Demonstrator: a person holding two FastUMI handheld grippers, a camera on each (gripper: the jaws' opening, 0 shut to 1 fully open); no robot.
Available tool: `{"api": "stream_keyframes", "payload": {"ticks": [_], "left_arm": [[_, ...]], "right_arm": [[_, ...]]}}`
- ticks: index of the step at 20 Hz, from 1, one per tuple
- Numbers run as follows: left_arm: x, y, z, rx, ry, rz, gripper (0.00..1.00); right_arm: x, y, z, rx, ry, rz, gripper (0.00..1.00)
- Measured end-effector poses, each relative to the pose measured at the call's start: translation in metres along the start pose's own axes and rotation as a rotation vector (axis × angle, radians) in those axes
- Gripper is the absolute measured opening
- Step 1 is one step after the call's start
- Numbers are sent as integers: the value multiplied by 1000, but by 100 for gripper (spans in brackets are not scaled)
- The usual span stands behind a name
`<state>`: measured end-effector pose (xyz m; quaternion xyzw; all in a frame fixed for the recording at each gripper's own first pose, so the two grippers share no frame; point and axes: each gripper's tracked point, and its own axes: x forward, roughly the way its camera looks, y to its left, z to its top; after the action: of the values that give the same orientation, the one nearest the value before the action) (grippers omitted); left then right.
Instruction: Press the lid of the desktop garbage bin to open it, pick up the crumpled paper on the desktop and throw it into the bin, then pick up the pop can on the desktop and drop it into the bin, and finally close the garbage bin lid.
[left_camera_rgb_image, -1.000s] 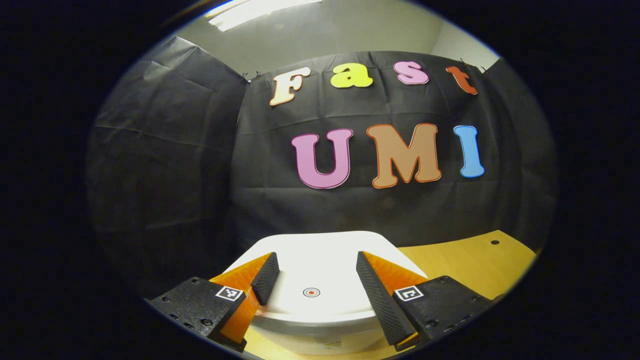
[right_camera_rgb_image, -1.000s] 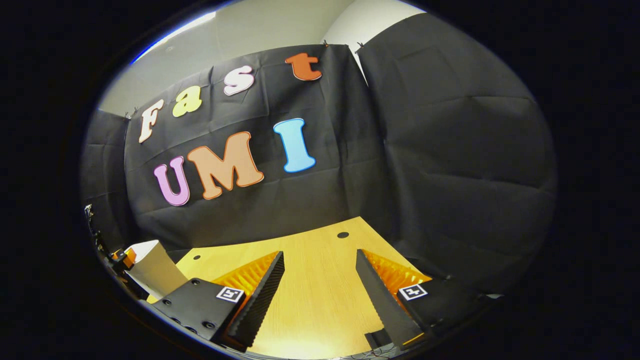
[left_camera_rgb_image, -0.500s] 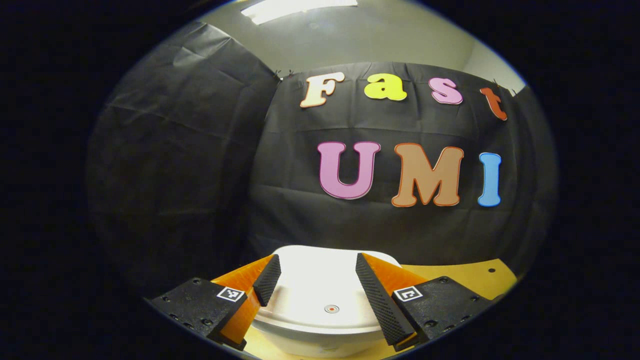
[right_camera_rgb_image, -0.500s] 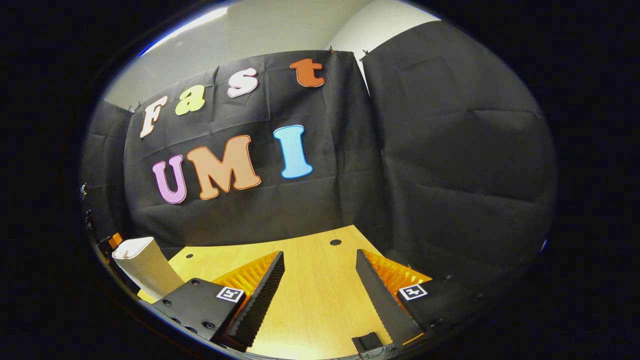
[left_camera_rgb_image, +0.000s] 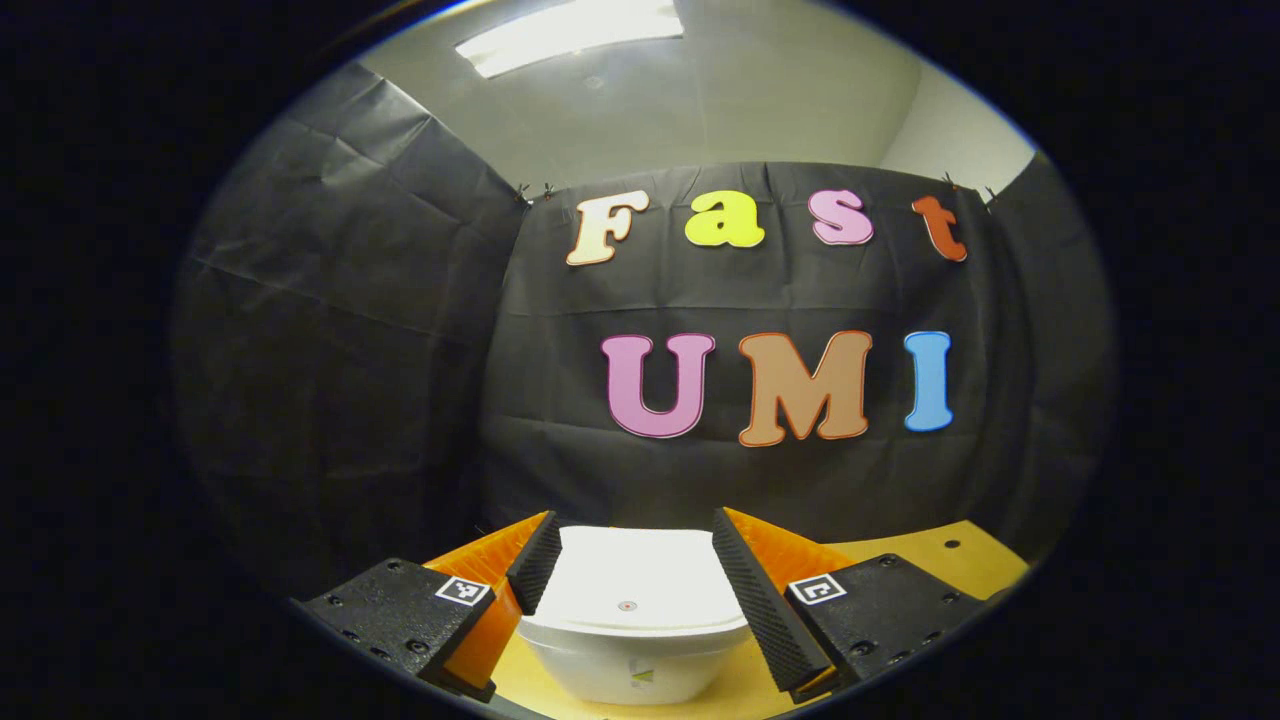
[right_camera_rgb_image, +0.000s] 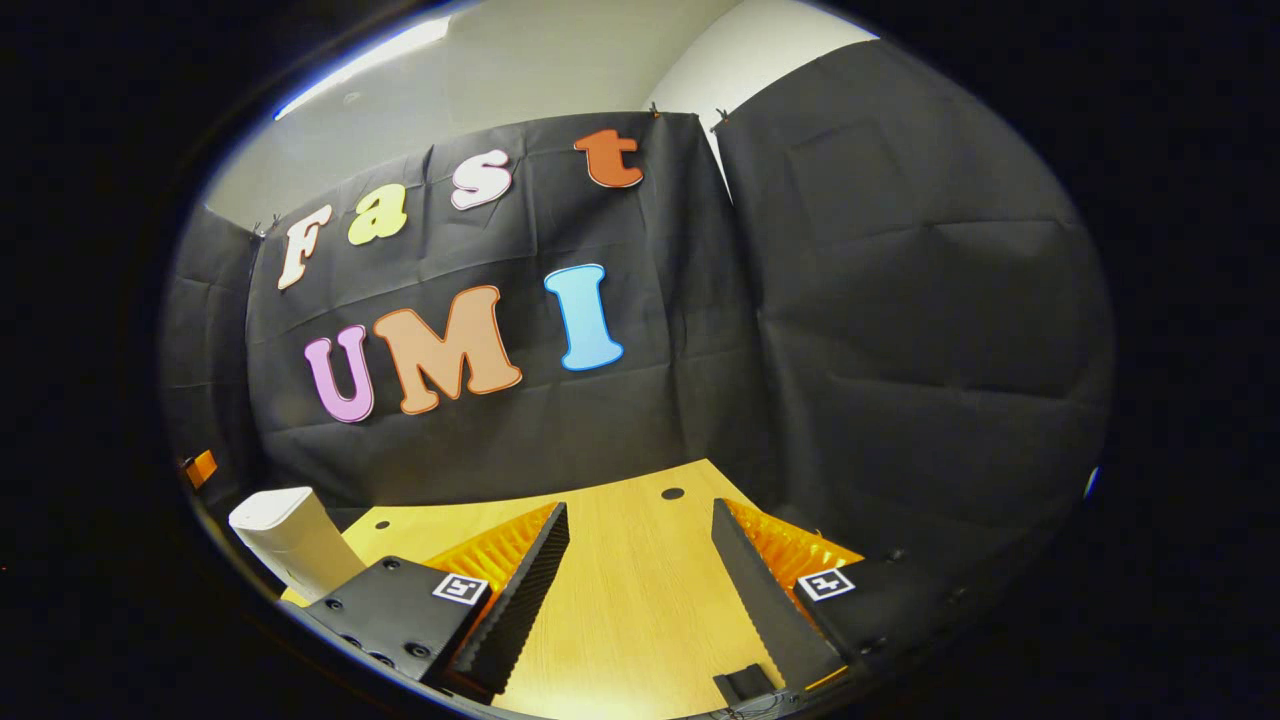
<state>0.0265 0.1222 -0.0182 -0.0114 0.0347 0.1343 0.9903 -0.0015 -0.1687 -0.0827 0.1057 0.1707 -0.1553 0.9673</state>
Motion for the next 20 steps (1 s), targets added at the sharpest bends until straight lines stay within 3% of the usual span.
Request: {"api": "stream_keyframes", "payload": {"ticks": [3,6,14,20], "left_arm": [[-10,-15,-18,-50,25,-43,92],[-13,-23,-34,-35,69,-64,93],[-10,-57,-23,-7,48,-154,92],[-16,-61,-25,9,55,-172,92]], "right_arm": [[-6,8,-2,-14,-3,14,96],[-15,14,-4,-28,-8,23,96],[-28,5,-1,-10,-20,7,96],[-33,-2,-4,1,-17,-8,96]]}}
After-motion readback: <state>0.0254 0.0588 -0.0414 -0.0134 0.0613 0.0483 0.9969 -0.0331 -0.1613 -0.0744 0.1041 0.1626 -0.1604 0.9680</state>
